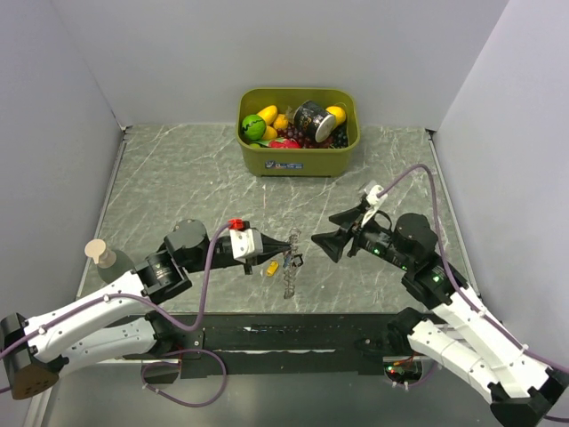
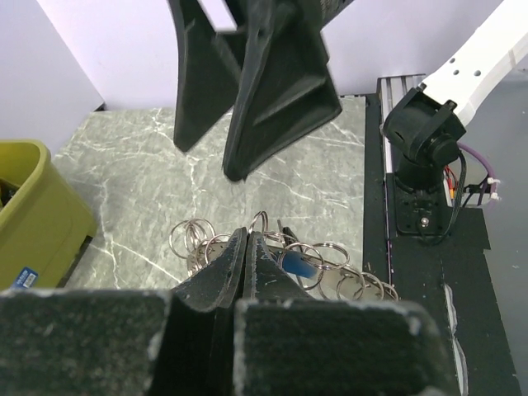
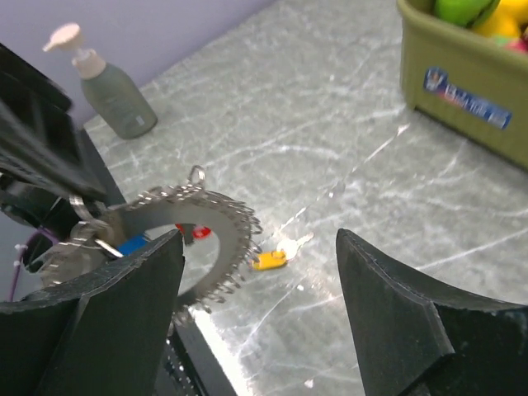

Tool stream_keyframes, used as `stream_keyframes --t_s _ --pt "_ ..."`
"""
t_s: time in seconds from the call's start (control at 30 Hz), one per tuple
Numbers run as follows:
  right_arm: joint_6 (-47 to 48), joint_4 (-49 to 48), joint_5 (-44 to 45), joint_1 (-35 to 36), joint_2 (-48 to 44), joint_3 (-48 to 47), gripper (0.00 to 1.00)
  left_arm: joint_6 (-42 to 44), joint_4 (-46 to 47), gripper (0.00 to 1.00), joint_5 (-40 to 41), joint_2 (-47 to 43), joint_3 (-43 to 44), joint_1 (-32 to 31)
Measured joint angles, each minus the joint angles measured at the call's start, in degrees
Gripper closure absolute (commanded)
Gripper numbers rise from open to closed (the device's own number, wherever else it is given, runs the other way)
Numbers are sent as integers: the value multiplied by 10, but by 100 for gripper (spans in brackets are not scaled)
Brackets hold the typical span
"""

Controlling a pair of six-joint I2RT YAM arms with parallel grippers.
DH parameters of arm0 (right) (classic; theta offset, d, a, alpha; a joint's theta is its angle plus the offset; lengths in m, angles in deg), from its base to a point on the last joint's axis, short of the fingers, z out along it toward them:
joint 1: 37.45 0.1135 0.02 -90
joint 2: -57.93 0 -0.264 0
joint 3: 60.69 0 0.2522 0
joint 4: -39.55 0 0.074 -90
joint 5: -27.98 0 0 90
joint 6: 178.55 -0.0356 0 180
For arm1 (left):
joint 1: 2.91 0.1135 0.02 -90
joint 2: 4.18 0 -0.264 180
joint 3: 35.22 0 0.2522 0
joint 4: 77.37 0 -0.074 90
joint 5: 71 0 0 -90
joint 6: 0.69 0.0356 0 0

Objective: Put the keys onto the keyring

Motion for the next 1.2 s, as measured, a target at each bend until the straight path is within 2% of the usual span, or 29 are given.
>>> stream_keyframes --t_s 0.3,0.57,0.77,0.97,1.2 --pt "-24 8 -1 -11 3 36 12 -6 8 99 1 14 -13 0" --pt "-49 33 20 -62 -25 62 9 -27 60 99 -10 120 -13 0" --pt "-50 77 62 -79 -53 61 7 -64 155 99 -47 252 -2 -5" --pt "-56 106 106 -93 -70 61 4 -102 256 99 -66 344 28 -24" --pt "-71 120 116 -104 -50 61 4 -157 415 98 -43 416 -37 -27"
